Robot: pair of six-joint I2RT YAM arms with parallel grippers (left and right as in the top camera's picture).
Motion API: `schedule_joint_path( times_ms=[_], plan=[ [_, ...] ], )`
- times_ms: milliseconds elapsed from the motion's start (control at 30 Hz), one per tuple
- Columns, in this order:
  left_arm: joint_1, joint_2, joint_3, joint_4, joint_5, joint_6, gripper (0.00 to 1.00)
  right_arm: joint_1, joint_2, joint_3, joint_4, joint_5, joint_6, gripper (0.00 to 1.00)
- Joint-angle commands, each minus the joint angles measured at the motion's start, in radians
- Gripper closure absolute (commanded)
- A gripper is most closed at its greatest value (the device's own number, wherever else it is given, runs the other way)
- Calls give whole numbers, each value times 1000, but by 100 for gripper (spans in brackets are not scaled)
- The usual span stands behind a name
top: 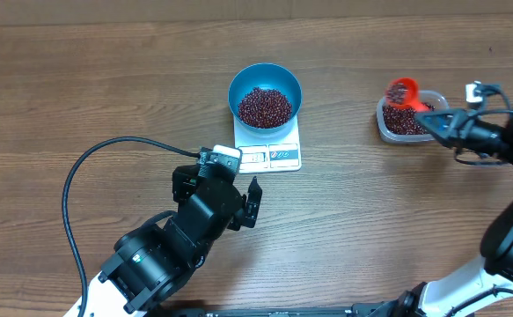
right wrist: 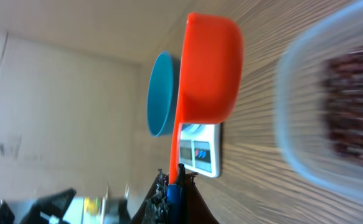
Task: Scoop item into bowl and weigh 150g on scale
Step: 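Lift the filled cup and carry it left over the blue bowl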
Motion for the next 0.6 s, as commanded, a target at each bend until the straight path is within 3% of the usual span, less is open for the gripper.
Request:
schedule_joint_path(
  times_ms=[0,400,567],
  plan=[
    [5,2,-8,5,2,-14,0,97,1,17,-1,-39,-49,96],
    [5,2,-8,5,2,-14,0,389,1,37,106,-32,-39,96],
    [5,2,-8,5,2,-14,0,472,1,78,166,40,46,96]
  ],
)
